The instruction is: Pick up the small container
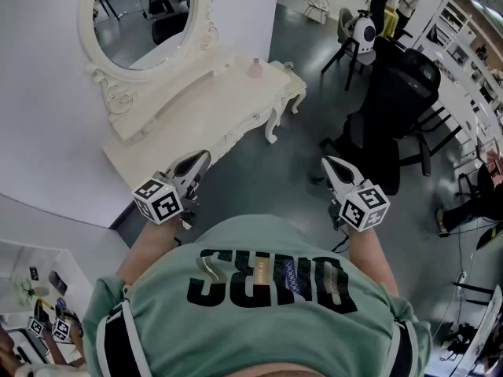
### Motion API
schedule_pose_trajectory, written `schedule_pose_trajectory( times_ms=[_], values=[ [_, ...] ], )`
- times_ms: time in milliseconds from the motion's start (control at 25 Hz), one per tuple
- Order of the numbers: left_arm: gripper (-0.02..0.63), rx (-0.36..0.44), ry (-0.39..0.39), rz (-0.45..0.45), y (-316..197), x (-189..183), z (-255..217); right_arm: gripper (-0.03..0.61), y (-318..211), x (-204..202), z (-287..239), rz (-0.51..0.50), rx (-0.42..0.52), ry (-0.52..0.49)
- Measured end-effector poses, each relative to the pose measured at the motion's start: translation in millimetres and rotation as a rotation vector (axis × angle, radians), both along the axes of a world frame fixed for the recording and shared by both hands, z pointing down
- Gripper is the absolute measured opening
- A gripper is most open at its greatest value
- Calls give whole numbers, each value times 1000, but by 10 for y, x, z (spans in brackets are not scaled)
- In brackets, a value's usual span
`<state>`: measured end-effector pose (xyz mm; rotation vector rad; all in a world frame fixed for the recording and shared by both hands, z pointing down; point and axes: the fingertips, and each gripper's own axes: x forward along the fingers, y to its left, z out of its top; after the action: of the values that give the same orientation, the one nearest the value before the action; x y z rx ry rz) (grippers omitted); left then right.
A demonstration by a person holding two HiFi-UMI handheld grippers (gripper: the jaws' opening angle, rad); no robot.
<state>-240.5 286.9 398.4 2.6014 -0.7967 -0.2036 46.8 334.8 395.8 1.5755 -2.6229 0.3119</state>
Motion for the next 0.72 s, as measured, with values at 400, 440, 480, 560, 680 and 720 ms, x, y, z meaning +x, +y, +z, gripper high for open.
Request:
schedule_pose_trajectory(
  times_ms=[400,440,480,560,680,720],
  values=[
    [5,8,-5,1,34,18,-38,6,-15,-3,-86,-12,22,5],
    [5,8,-6,0,38,20,-36,6,-14,-3,-97,-12,25,7],
    [3,7,-7,-1,41,21,-33,6,-14,-4,-109,-13,29,9],
    [5,6,-8,-3,39,28,-32,6,-22,-1,-134,-13,34,6],
    [4,8,-11,-4,27,65,-37,8,-47,40,-155,-8,36,-16],
    [4,9,-12,-5,25,87,-39,8,-51,60,-158,-6,37,-18]
  ],
)
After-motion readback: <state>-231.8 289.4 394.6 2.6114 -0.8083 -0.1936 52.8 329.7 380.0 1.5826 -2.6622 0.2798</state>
